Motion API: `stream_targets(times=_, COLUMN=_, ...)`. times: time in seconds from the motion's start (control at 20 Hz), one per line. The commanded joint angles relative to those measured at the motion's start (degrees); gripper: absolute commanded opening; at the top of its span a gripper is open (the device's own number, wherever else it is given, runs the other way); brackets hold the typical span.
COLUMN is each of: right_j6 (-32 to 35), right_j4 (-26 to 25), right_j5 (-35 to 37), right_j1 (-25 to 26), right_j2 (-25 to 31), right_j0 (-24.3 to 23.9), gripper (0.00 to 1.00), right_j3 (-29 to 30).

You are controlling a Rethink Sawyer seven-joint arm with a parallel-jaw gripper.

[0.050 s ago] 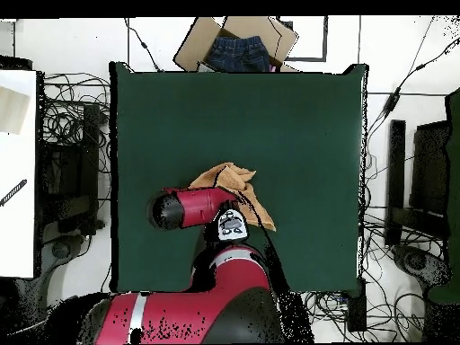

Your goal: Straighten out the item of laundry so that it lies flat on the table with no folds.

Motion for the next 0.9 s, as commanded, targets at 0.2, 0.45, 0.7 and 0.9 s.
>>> stream_targets(times=0.2, right_j6=10.03, right_j4=3.51, right_j5=-3.34, right_j1=3.7, right_j2=-1.06, right_j0=-0.65, gripper=1.0, right_j3=-3.35)
stream_targets(times=0.45, right_j6=9.6, right_j4=4.01, right_j5=-3.09, right_j1=3.91, right_j2=-0.97, right_j0=-0.85, gripper=1.0, right_j3=-3.45)
stream_targets(times=0.7, right_j6=7.92, right_j4=4.07, right_j5=-2.98, right_j1=5.77, right_j2=0.24, right_j0=-2.37, gripper=1.0, right_j3=-4.85)
stream_targets(times=0.9, right_j6=7.47, right_j4=3.95, right_j5=-3.27, right_j1=6.3, right_j2=0.25, right_j0=-2.67, gripper=1.0, right_j3=-5.31)
